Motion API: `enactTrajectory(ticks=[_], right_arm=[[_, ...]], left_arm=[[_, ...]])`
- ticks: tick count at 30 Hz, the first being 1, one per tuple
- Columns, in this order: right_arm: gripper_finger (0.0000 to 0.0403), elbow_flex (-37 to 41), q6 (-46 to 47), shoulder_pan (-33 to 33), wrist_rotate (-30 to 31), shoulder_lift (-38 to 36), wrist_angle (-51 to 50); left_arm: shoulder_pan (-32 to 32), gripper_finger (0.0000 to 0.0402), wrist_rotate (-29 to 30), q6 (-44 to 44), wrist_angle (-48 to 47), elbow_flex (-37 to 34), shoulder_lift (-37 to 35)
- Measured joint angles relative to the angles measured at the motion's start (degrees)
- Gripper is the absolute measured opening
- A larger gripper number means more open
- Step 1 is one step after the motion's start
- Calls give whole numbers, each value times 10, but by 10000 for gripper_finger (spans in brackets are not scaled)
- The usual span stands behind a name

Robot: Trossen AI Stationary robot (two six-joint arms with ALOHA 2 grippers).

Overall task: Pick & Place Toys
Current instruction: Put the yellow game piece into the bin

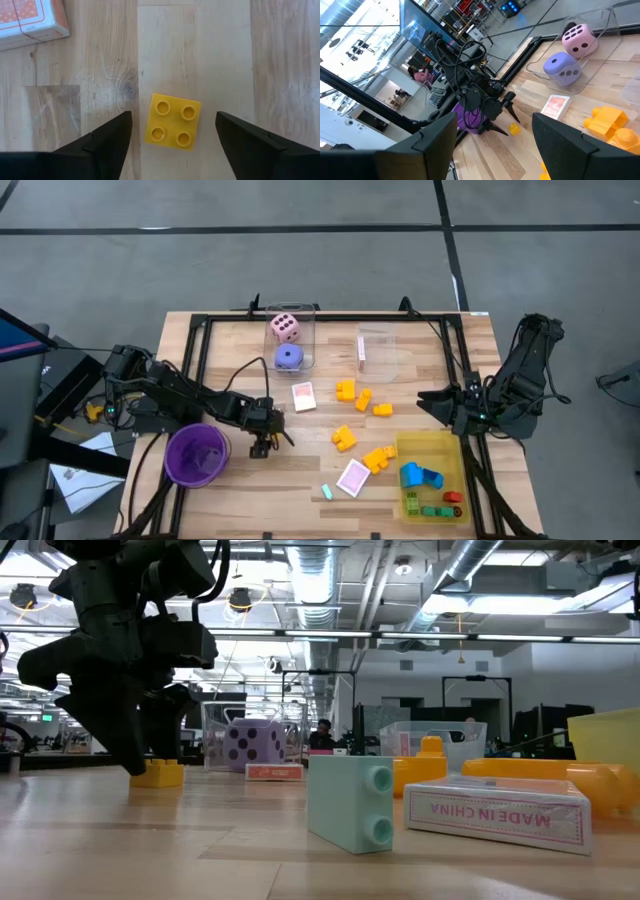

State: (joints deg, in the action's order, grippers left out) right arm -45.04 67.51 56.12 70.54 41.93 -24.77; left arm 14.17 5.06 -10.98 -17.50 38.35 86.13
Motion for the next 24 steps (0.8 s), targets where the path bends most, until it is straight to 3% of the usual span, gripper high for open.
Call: enactTrajectory(ticks=[18, 24], right_arm=[[249, 0, 0, 0, 0, 0, -4], [249, 0, 0, 0, 0, 0, -5]], left_arm=[[0, 164, 0, -5, 0, 0, 0], [0, 146, 0, -5, 10, 0, 0]])
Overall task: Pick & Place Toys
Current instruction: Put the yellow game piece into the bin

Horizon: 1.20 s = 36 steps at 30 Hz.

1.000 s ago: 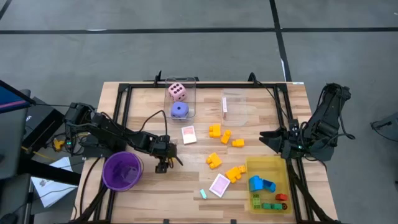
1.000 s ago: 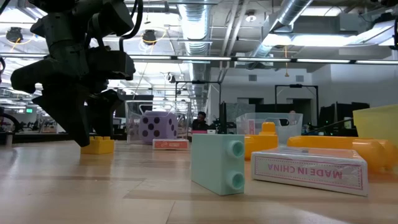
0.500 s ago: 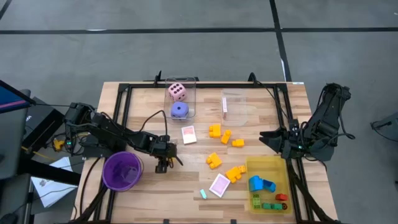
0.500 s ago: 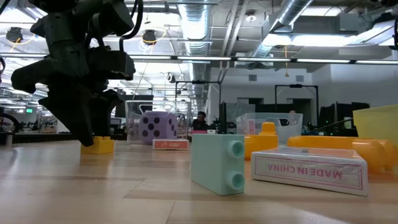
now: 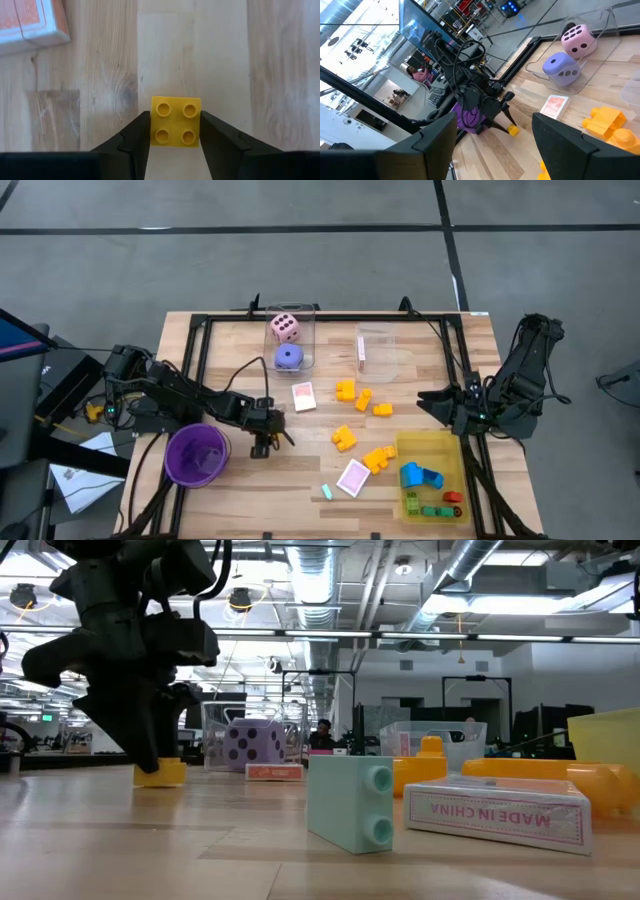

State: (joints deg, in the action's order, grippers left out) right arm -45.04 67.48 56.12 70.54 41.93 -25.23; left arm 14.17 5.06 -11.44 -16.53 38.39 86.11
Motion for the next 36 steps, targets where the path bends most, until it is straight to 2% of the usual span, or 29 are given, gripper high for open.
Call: enactTrajectory(ticks=[27, 36], right_arm=[[249, 0, 0, 0, 0, 0, -2], [249, 0, 0, 0, 0, 0, 0]], left_arm=[[0, 145, 0, 0, 34, 0, 0], [-24, 144, 0, -25, 58, 0, 0]])
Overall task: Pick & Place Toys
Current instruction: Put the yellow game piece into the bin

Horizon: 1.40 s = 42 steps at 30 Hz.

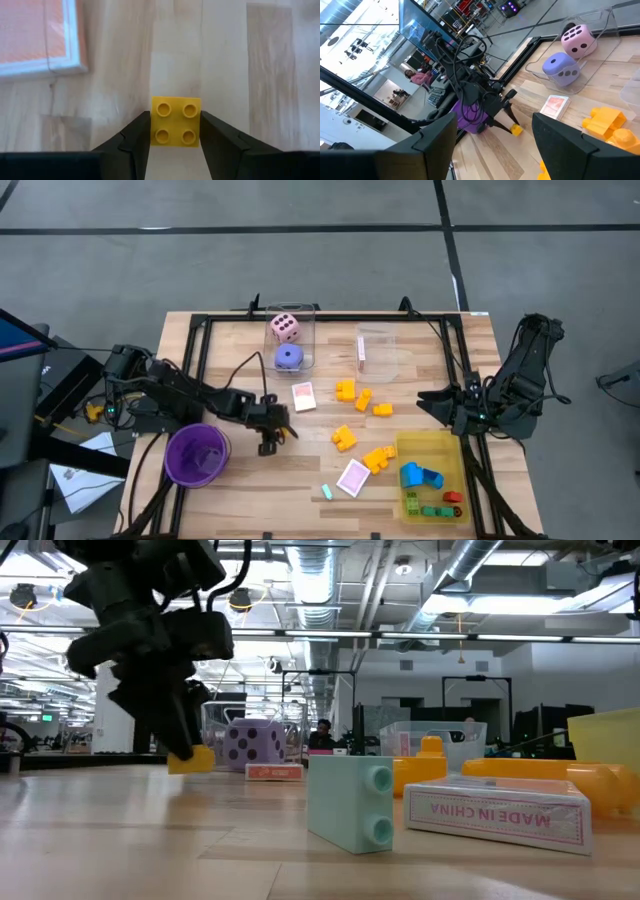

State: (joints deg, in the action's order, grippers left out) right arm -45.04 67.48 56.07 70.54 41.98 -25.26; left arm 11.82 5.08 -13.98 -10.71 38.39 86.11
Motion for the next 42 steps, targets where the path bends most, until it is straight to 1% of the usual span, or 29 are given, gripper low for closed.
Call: enactTrajectory(ticks=[3, 7, 12, 18, 22, 25, 28, 32, 35, 39, 42], right_arm=[[249, 0, 0, 0, 0, 0, 2], [249, 0, 0, 0, 0, 0, 5], [249, 0, 0, 0, 0, 0, 5], [249, 0, 0, -1, 6, 0, 5], [249, 0, -13, -24, 5, 0, 5], [249, 0, -35, -48, -4, 0, 9], [249, 0, -107, -74, -46, 0, 44], [249, 0, -242, -113, -104, 6, 119], [249, 0, -340, -143, -140, 14, 167], [249, 0, -471, -177, -194, 27, 234], [249, 0, -570, -199, -228, 43, 297]], left_arm=[[-7, 144, 0, -7, 23, 0, 0], [-16, 143, -7, -42, 64, 0, 0], [-25, 143, -48, -63, 113, 0, 0], [-37, 143, -116, -116, 184, 0, -2], [-48, 143, -145, -160, 247, 0, -10], [-59, 143, -155, -192, 291, 8, -17], [-73, 143, -173, -235, 308, 23, -25], [-92, 143, -222, -286, 335, 49, -25], [-101, 143, -239, -300, 346, 74, -26], [-116, 143, -286, -327, 359, 105, -26], [-124, 143, -309, -345, 371, 125, -26]])
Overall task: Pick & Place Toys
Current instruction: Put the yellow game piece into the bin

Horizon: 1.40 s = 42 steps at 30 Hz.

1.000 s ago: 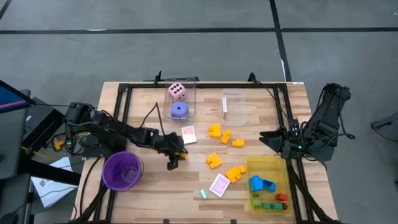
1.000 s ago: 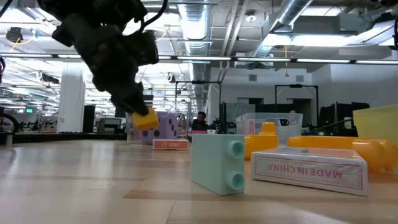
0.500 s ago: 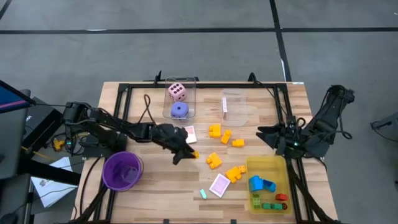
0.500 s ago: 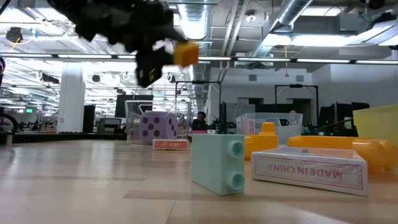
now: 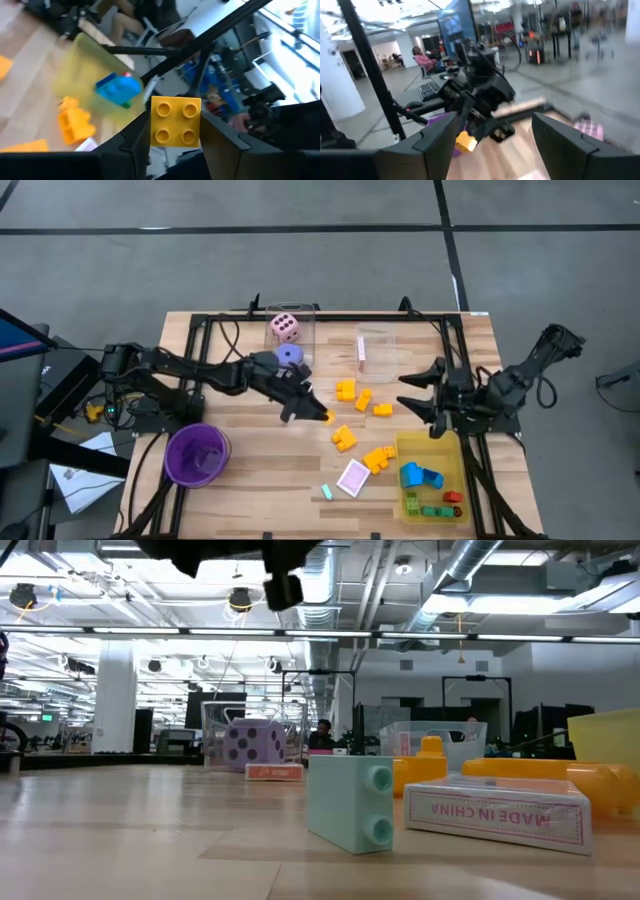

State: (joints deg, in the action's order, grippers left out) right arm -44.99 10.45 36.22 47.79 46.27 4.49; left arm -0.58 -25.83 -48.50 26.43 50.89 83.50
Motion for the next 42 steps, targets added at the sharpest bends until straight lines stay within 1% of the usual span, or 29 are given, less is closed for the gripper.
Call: enactTrajectory(ticks=[3, 6, 12, 18, 22, 26, 29, 32, 36, 42], right_arm=[[248, -12, -69, -21, -29, 20, 26], [248, -35, -101, -47, -64, 48, 26], [248, -96, -109, -104, -162, 118, -10], [248, -158, -112, -144, -282, 194, -52], [248, -197, -144, -170, -365, 222, -73], [248, -239, -169, -191, -418, 247, -106], [248, -270, -170, -202, -456, 273, -134], [248, -294, -171, -207, -481, 301, -140], [248, -317, -171, -208, -486, 332, -146], [248, -330, -166, -222, -509, 349, -150]], left_arm=[[-8, 143, -20, -17, 12, 19, 0], [-13, 143, -35, -33, 11, 33, 0], [-14, 143, -48, -44, 12, 46, 0], [-9, 143, -61, -65, 16, 47, 0], [-5, 143, -77, -76, 27, 47, 0], [-5, 143, -86, -95, 44, 47, 0], [-5, 143, -86, -110, 65, 47, 0], [-5, 143, -86, -121, 77, 47, 0], [-5, 143, -97, -133, 88, 47, 0], [-5, 143, -111, -140, 93, 47, 1]])
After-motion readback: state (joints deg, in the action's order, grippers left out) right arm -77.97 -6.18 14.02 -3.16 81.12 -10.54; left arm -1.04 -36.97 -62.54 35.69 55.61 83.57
